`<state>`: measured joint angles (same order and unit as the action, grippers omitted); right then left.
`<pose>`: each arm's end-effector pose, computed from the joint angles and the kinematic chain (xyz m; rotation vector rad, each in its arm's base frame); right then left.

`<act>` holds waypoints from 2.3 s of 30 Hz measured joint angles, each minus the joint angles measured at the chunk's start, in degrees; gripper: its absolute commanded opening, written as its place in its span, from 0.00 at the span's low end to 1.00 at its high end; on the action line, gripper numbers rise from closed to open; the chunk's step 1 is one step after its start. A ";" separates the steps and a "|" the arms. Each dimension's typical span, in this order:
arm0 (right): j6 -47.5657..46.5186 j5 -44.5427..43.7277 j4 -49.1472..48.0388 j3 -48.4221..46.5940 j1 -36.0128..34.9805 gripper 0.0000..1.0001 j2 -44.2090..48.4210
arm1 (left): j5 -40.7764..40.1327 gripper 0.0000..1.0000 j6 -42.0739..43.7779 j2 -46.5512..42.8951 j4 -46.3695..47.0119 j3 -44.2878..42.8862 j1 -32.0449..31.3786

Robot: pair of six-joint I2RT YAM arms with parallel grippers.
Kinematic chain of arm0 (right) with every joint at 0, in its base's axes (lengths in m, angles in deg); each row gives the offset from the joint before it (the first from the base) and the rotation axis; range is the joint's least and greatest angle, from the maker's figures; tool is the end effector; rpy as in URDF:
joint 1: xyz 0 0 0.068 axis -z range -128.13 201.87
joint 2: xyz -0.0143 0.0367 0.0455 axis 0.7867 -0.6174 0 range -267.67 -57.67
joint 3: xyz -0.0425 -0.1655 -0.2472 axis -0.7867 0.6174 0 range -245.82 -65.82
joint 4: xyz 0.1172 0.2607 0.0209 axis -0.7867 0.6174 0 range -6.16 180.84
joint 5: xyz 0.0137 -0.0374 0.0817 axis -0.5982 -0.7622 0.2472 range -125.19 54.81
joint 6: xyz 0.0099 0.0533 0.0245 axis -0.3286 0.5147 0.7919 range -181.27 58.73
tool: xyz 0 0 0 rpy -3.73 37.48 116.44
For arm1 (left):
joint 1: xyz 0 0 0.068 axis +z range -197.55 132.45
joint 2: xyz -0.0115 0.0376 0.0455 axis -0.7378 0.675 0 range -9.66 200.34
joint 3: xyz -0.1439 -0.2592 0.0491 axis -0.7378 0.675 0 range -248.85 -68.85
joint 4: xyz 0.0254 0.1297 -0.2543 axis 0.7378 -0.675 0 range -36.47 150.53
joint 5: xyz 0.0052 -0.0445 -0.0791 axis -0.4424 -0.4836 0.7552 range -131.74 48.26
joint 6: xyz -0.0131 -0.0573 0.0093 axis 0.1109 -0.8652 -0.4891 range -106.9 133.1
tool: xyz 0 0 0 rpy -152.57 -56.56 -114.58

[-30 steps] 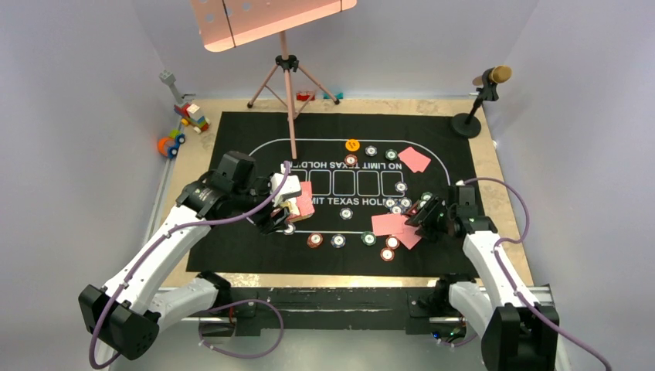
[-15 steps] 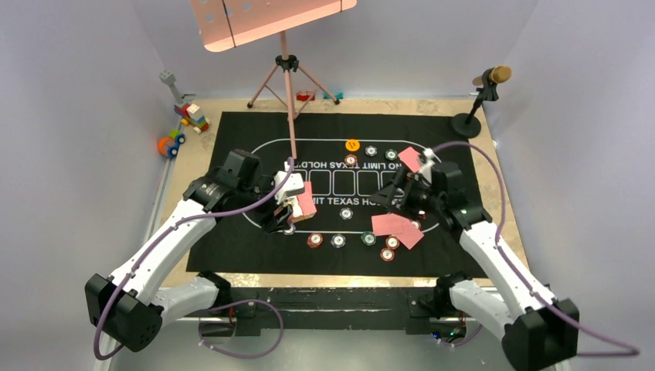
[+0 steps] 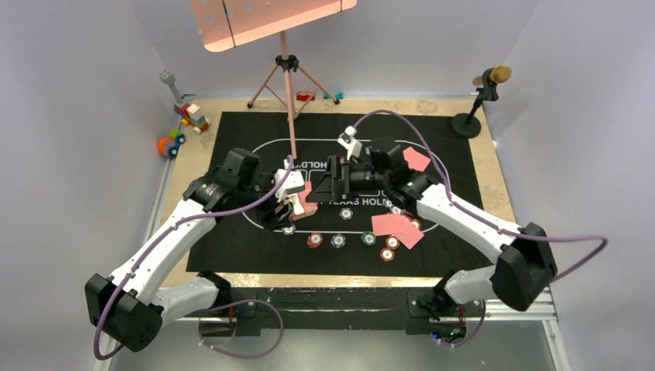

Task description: Distribute texas hold em gaming equipment

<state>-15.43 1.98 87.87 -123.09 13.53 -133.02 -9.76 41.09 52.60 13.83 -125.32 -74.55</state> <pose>0.2375 0.2215 0.3284 -0.3498 2.2075 1.5275 0.1924 -0.1240 0.3166 1.3167 2.0234 -0.6815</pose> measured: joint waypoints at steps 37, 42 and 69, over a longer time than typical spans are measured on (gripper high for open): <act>9.97 8.09 -19.47 4.79 0.96 0.49 -15.04 | -0.15 0.10 -0.92 -0.02 0.20 -0.33 0.00; 11.04 8.52 -20.37 6.23 2.21 0.41 -15.02 | -0.46 0.10 -0.92 -0.02 -0.33 -0.33 0.00; 15.28 9.49 -26.75 4.39 -2.10 0.66 -15.02 | 1.99 0.09 -3.76 -1.16 2.43 -0.31 0.00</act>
<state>-0.15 11.46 61.12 -118.70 11.43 -148.04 -7.77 37.33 51.44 16.26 -125.63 -74.55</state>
